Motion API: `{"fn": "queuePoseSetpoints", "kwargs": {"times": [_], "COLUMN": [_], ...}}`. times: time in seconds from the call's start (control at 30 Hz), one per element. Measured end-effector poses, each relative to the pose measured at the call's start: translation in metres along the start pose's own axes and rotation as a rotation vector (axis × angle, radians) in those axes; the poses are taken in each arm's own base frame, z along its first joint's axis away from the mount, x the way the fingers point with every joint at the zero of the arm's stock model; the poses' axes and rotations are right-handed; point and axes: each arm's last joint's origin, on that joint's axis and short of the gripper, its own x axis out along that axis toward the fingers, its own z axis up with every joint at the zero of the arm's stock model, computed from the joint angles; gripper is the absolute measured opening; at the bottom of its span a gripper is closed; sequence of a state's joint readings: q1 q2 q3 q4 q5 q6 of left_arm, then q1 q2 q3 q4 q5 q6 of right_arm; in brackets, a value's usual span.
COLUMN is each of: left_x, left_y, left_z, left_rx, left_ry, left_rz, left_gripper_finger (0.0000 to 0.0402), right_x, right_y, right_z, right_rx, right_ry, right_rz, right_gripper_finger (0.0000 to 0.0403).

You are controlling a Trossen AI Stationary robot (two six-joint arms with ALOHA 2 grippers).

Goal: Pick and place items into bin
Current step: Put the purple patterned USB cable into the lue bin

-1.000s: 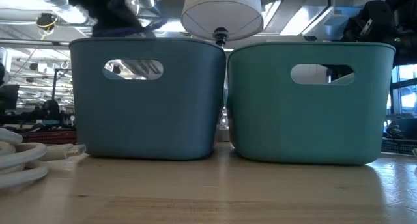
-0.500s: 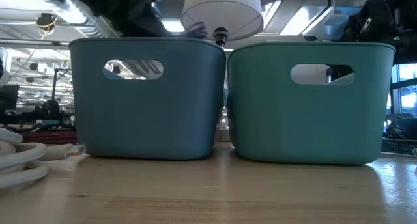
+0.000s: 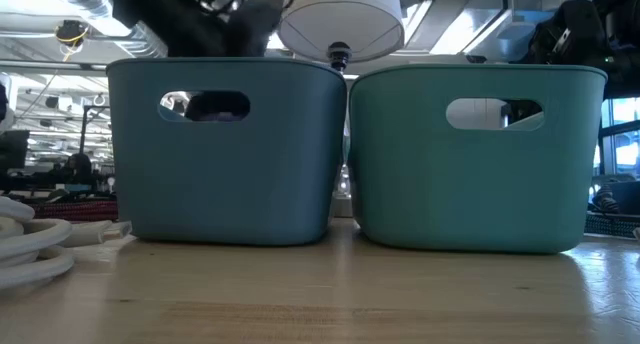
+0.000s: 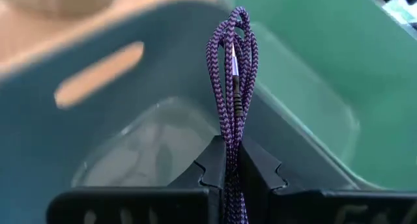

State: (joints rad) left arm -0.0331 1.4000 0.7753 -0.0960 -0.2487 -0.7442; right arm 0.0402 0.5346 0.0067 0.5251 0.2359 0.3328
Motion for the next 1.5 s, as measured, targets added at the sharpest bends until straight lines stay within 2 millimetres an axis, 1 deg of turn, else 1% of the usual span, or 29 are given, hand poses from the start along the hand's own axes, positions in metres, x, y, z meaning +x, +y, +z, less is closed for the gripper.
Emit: {"fn": "queuePoseSetpoints", "kwargs": {"times": [0.07, 0.17, 0.23, 0.3, 0.37, 0.4, 0.47, 0.53, 0.6, 0.63, 0.7, 0.73, 0.77, 0.87, 0.97, 1.07, 1.17, 1.23, 1.33, 1.43, 1.5], "left_x": [0.004, 0.005, 0.0, -0.01, -0.027, -0.039, -0.068, -0.098, -0.121, -0.129, -0.134, -0.131, -0.123, -0.086, -0.048, -0.014, 0.011, 0.022, 0.031, 0.028, 0.024], "left_y": [-0.001, -0.01, -0.023, -0.039, -0.053, -0.062, -0.079, -0.089, -0.1, -0.105, -0.114, -0.118, -0.122, -0.128, -0.122, -0.115, -0.115, -0.118, -0.122, -0.117, -0.111], "left_z": [-0.003, 0.0, 0.007, 0.018, 0.031, 0.042, 0.063, 0.076, 0.085, 0.086, 0.086, 0.084, 0.08, 0.065, 0.046, 0.028, 0.016, 0.012, 0.015, 0.027, 0.034], "left_rx": [-0.023, -0.023, 0.011, 0.092, 0.196, 0.232, 0.279, 0.298, 0.275, 0.277, 0.29, 0.301, 0.32, 0.434, 0.662, 0.883, 1.056, 1.119, 1.138, 1.088, 1.058], "left_ry": [0.007, 0.011, -0.001, 0.018, 0.058, 0.053, 0.023, 0.019, -0.004, -0.015, -0.036, -0.022, 0.017, 0.179, 0.396, 0.578, 0.653, 0.654, 0.629, 0.605, 0.59], "left_rz": [0.009, -0.016, -0.064, -0.106, -0.098, -0.084, -0.011, 0.097, 0.168, 0.212, 0.263, 0.266, 0.265, 0.279, 0.361, 0.439, 0.424, 0.357, 0.225, 0.129, 0.101], "left_gripper_finger": [0.0019, 0.0019, 0.0019, 0.0019, 0.0019, 0.0019, 0.0019, 0.0019, 0.0019, 0.0019, 0.0019, 0.0019, 0.0019, 0.0019, 0.0019, 0.0019, 0.0019, 0.0019, 0.0019, 0.0019, 0.0019], "right_x": [0.0, 0.0, 0.0, 0.0, 0.0, 0.0, 0.0, 0.0, 0.0, 0.0, 0.0, 0.0, 0.0, 0.0, 0.0, 0.0, 0.0, 0.0, 0.0, 0.0, 0.0], "right_y": [0.0, 0.0, 0.0, -0.001, -0.001, -0.001, -0.001, -0.001, -0.001, -0.001, -0.001, -0.001, -0.002, -0.002, -0.002, -0.002, -0.002, -0.002, -0.003, -0.004, -0.005], "right_z": [0.0, 0.0, 0.0, 0.0, 0.0, 0.0, 0.0, 0.0, 0.0, 0.0, 0.0, 0.0, 0.001, 0.001, 0.001, 0.001, 0.001, 0.001, -0.001, -0.004, -0.005], "right_rx": [0.0, -0.001, -0.001, -0.001, -0.003, -0.004, -0.004, -0.004, -0.006, -0.009, -0.024, -0.026, -0.025, -0.022, -0.022, -0.026, -0.048, -0.051, -0.056, -0.042, -0.042], "right_ry": [0.002, 0.001, -0.002, -0.008, -0.01, -0.01, -0.01, -0.008, -0.006, -0.006, -0.009, -0.015, -0.019, -0.032, -0.034, -0.033, -0.033, -0.03, -0.007, 0.022, 0.037], "right_rz": [-0.001, -0.001, -0.008, -0.026, -0.032, -0.032, -0.032, -0.033, -0.033, -0.034, -0.043, -0.052, -0.059, -0.08, -0.079, -0.079, -0.08, -0.08, -0.088, -0.097, -0.102], "right_gripper_finger": [0.001, 0.001, 0.001, 0.001, 0.001, 0.001, 0.001, 0.001, 0.001, 0.001, 0.001, 0.001, 0.001, 0.001, 0.001, 0.001, 0.001, 0.001, 0.001, 0.001, 0.001]}}
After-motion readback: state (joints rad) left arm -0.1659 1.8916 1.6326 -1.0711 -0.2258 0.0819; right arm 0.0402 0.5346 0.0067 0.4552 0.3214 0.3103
